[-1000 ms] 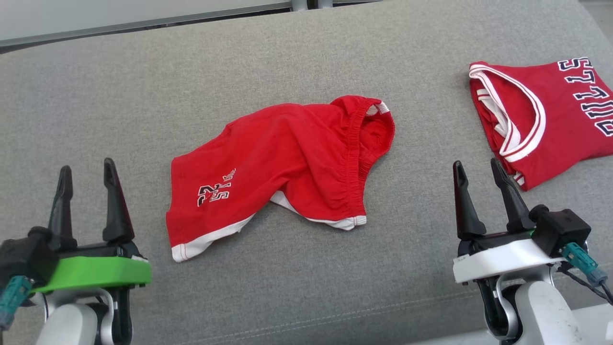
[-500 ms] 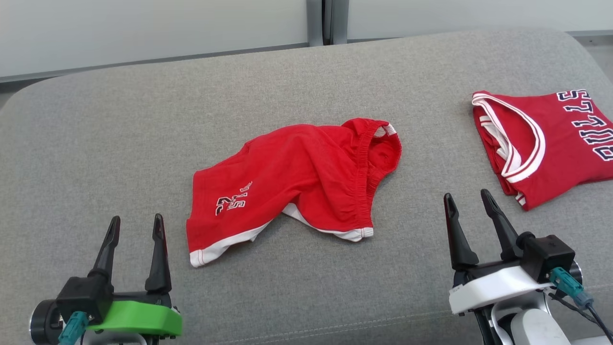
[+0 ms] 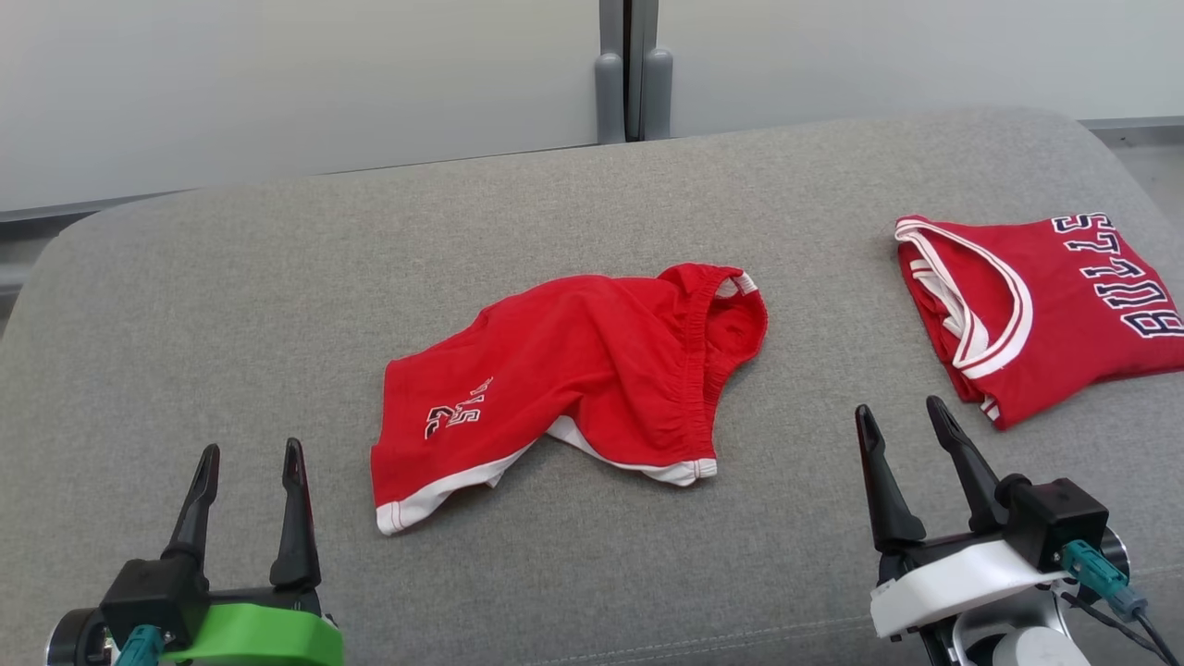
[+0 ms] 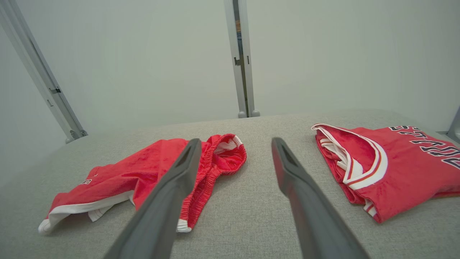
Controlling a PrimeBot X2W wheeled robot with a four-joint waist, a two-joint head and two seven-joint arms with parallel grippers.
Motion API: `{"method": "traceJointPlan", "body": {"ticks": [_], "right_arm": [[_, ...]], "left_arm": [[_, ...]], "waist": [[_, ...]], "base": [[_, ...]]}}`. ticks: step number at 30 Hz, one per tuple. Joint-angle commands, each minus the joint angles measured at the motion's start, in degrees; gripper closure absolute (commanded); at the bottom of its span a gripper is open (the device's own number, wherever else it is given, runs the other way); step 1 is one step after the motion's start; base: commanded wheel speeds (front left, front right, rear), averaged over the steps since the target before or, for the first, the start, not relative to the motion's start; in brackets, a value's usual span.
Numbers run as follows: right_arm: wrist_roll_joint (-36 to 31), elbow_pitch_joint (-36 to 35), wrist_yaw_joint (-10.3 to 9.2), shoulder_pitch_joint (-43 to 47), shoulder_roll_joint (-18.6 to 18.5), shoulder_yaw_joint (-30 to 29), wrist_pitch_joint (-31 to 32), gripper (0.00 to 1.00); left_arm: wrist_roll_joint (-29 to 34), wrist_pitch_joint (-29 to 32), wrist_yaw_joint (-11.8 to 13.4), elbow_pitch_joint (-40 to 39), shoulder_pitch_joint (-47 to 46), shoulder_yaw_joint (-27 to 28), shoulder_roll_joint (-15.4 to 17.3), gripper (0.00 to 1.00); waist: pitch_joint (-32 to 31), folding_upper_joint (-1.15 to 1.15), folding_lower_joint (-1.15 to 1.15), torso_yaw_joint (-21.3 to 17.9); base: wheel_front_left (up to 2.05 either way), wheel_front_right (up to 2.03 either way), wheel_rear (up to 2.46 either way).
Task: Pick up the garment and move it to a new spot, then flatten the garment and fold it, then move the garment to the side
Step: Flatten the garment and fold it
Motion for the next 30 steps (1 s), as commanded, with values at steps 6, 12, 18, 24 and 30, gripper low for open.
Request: {"method": "traceJointPlan", "body": {"ticks": [6, 12, 18, 24, 30], "right_arm": [[-0.23, -0.83, -0.01, 0.85, -0.18, -0.56, 0.45, 0.00], [-0.17, -1.15, -0.01, 0.89, -0.18, -0.76, 0.73, 0.00], [0.01, -1.18, -0.01, 0.79, -0.18, -0.80, 0.86, 0.00], [0.07, -1.10, -0.01, 0.75, -0.18, -0.72, 1.06, 0.00], [1.55, 1.43, -0.01, -1.00, -1.23, 1.24, 2.66, 0.00]], "left_arm": [[0.10, -0.06, 0.69, -0.27, 1.14, 0.15, 0.42, 0.00], [-0.12, 0.38, 1.00, -0.44, 1.30, -0.28, 0.25, 0.00], [-0.46, 0.37, 1.18, -0.29, 1.37, -0.27, 0.30, 0.00], [-0.68, 0.60, 0.91, -0.46, 0.62, -0.83, 0.18, 0.00], [-4.40, 5.62, -1.97, 2.00, -0.68, -2.74, -0.97, 0.00]], "waist": [[-0.85, 0.00, 0.00, 0.14], [-0.85, 0.00, 0.00, 0.42], [-0.62, 0.00, 0.00, 0.64], [-0.27, 0.00, 0.00, 0.96], [0.96, 0.00, 0.00, 1.79]], "base": [[0.00, 0.00, 0.00], [0.00, 0.00, 0.00], [0.00, 0.00, 0.00], [0.00, 0.00, 0.00], [0.00, 0.00, 0.00]]}}
